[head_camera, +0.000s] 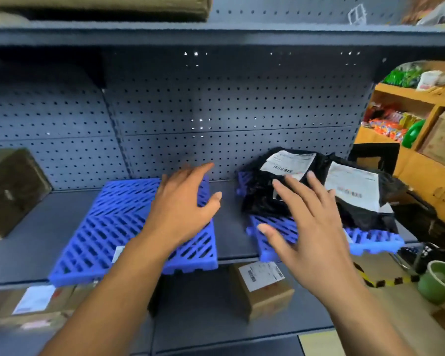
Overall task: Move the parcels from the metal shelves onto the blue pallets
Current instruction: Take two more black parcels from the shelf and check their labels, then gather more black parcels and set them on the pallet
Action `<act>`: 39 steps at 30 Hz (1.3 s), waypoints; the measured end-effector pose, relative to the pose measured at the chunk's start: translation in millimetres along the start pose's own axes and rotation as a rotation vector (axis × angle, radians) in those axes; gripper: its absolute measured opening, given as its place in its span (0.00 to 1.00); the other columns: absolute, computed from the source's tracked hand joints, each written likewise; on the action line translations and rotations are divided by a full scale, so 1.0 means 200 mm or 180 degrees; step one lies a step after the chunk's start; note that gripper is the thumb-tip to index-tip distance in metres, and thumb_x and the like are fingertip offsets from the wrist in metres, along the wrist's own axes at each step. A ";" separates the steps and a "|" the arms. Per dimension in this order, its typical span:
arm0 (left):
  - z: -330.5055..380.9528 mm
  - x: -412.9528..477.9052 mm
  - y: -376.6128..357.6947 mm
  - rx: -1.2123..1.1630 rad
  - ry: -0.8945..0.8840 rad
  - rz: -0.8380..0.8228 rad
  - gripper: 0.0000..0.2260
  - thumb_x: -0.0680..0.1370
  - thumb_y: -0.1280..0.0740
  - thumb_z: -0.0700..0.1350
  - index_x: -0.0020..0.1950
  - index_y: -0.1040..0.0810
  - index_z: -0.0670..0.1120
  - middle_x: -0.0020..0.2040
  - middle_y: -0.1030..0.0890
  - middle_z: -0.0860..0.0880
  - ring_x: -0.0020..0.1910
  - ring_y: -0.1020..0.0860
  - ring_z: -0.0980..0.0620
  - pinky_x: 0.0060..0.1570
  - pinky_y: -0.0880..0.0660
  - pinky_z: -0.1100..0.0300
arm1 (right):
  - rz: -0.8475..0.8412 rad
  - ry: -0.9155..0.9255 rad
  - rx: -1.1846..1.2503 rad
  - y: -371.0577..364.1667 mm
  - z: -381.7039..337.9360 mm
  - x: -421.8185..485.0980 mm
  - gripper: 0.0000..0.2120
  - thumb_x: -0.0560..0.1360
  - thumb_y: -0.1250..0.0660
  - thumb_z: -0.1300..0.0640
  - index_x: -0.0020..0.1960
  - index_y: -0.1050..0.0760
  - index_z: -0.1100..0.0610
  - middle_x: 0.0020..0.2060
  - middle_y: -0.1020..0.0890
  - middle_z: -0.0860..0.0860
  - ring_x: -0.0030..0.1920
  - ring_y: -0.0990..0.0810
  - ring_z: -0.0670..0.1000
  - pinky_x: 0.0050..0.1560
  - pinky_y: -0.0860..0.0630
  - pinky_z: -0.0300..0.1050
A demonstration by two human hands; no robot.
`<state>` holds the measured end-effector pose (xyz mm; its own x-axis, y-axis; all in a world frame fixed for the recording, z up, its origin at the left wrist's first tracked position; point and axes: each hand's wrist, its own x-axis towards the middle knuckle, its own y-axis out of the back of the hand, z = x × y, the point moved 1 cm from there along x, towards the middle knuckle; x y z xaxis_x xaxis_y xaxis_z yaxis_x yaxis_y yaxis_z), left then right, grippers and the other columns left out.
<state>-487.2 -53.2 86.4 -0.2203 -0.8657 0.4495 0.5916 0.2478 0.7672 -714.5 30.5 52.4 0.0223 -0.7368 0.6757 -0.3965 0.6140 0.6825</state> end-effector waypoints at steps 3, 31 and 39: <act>-0.17 -0.15 0.14 0.0093 0.0131 0.0055 0.29 0.77 0.37 0.61 0.77 0.36 0.57 0.74 0.29 0.53 0.74 0.34 0.51 0.75 0.39 0.44 | -0.0181 0.0159 0.0445 -0.16 -0.19 -0.01 0.35 0.77 0.36 0.36 0.79 0.36 0.49 0.78 0.32 0.48 0.82 0.43 0.55 0.77 0.38 0.66; -1.36 -2.02 1.56 0.0679 0.1937 0.1749 0.24 0.75 0.41 0.66 0.71 0.31 0.67 0.79 0.41 0.63 0.81 0.53 0.61 0.76 0.47 0.56 | -0.1463 0.1189 0.2485 -1.02 -2.45 -0.34 0.31 0.74 0.33 0.31 0.75 0.35 0.35 0.70 0.43 0.21 0.76 0.43 0.35 0.74 0.41 0.39; -1.43 -2.41 1.82 0.0849 0.2437 0.1988 0.26 0.76 0.38 0.62 0.74 0.34 0.65 0.75 0.35 0.67 0.76 0.38 0.64 0.73 0.40 0.64 | -0.1891 0.1694 0.2981 -1.08 -2.96 -0.50 0.36 0.73 0.28 0.34 0.77 0.36 0.37 0.76 0.39 0.32 0.74 0.43 0.29 0.69 0.38 0.41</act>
<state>55.8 330.2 18.3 0.6780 -0.5711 0.4628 0.2184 0.7577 0.6150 -87.8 139.1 2.3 0.7085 -0.4906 0.5072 -0.6977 -0.3791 0.6079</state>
